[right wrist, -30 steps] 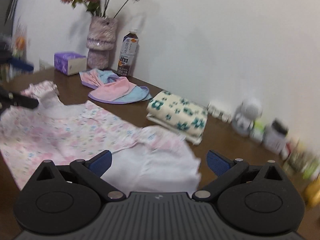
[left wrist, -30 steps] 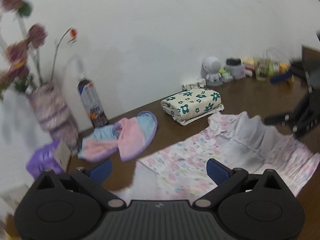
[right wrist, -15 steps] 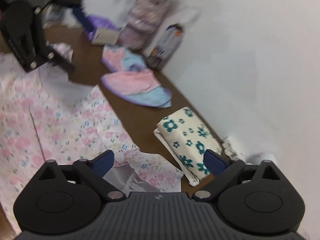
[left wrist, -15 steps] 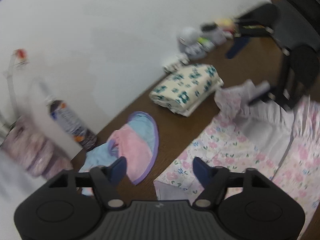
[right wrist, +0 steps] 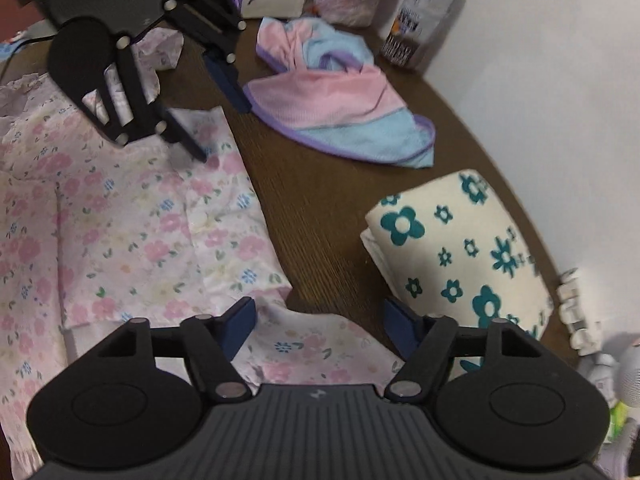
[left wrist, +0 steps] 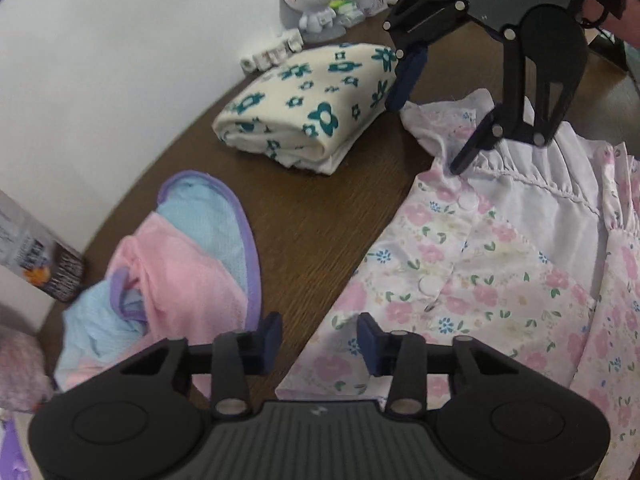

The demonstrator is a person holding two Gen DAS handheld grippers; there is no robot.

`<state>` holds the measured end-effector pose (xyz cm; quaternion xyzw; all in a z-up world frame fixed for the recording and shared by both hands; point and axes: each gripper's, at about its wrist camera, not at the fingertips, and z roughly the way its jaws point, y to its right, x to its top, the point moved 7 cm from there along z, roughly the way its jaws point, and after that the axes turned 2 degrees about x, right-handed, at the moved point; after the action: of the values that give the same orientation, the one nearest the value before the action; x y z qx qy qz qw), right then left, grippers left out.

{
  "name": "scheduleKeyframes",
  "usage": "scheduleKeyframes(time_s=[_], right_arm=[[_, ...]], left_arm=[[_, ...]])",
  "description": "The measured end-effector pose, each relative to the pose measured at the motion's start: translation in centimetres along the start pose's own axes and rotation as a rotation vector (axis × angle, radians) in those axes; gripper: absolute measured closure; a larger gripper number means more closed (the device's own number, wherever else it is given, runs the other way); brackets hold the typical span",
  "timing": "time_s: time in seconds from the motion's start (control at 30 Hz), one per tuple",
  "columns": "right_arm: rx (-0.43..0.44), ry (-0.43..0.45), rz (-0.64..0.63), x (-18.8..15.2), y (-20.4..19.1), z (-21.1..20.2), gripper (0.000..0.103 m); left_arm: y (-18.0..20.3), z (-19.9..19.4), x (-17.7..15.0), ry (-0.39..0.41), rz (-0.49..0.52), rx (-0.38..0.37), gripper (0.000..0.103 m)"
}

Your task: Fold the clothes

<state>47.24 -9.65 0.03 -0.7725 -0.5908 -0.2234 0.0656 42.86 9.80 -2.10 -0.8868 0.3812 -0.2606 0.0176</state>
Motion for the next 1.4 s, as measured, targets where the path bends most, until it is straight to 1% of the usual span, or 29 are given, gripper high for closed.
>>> scheduleKeyframes(time_s=[0.03, 0.07, 0.1, 0.17, 0.23, 0.3, 0.37, 0.53, 0.6, 0.67, 0.73, 0.8, 0.83, 0.9, 0.97, 1.1, 1.27, 1.3, 1.4], right_arm=[[0.025, 0.003, 0.010, -0.2, 0.4, 0.2, 0.037], [0.046, 0.005, 0.023, -0.4, 0.9, 0.3, 0.039], [0.060, 0.003, 0.032, -0.6, 1.2, 0.5, 0.043], [0.087, -0.016, 0.045, -1.2, 1.8, 1.1, 0.046], [0.103, -0.034, 0.046, -1.6, 2.1, 1.7, 0.046], [0.111, -0.033, 0.064, -1.8, 2.4, 2.1, 0.045], [0.132, -0.019, 0.106, -2.1, 2.8, 2.1, 0.044], [0.146, -0.004, 0.161, -3.4, 3.2, 1.7, 0.044], [0.149, 0.004, 0.191, -4.1, 3.5, 1.4, 0.045], [0.144, 0.015, 0.211, -4.6, 3.8, 1.2, 0.046], [0.141, 0.026, 0.224, -4.9, 4.0, 0.9, 0.056], [0.137, 0.029, 0.215, -4.9, 3.8, 0.7, 0.085], [0.132, 0.029, 0.208, -4.8, 3.6, 0.6, 0.087], [0.085, 0.028, 0.182, -4.8, 3.2, 0.5, 0.096], [0.038, 0.027, 0.156, -4.7, 2.7, 0.3, 0.100], [-0.081, 0.081, 0.105, -5.1, 1.2, -1.0, 0.102], [-0.279, 0.139, 0.044, -6.0, -1.8, -3.9, 0.103], [-0.309, 0.155, 0.035, -6.0, -2.6, -4.6, 0.103], [-0.419, 0.200, -0.018, -6.2, -5.4, -7.0, 0.103]], left_arm=[[-0.1, 0.2, -0.1, -0.008, 0.000, -0.021, 0.072], [-0.2, 0.5, -0.2, -0.017, 0.001, -0.038, 0.072], [-0.3, 0.7, -0.3, -0.020, -0.002, -0.054, 0.074], [-0.5, 0.8, -0.3, -0.015, -0.016, -0.080, 0.075], [-0.8, 0.9, -0.4, -0.017, -0.035, -0.102, 0.077], [-0.8, 0.9, -0.5, -0.016, -0.047, -0.118, 0.078], [-0.7, 0.9, -0.5, -0.012, -0.050, -0.133, 0.085], [-0.7, 0.9, -0.6, 0.000, -0.050, -0.139, 0.085], [-0.7, 0.9, -0.7, 0.007, -0.052, -0.146, 0.087], [-0.5, 0.8, -0.7, 0.016, -0.041, -0.154, 0.096], [0.0, 0.7, -0.8, 0.025, -0.022, -0.154, 0.100], [0.3, 0.5, -0.9, 0.030, -0.019, -0.161, 0.101], [0.6, 0.3, -1.0, 0.037, -0.007, -0.149, 0.101], [1.6, -0.7, -1.2, 0.067, 0.048, -0.079, 0.102], [2.6, -1.7, -1.4, 0.097, 0.103, -0.008, 0.102], [4.6, -3.8, -1.7, 0.157, 0.212, 0.133, 0.102], [7.2, -6.7, -1.9, 0.232, 0.349, 0.309, 0.102], [7.9, -7.1, -2.1, 0.239, 0.378, 0.336, 0.102], [10.6, -7.5, -3.8, 0.225, 0.473, 0.371, 0.103]])
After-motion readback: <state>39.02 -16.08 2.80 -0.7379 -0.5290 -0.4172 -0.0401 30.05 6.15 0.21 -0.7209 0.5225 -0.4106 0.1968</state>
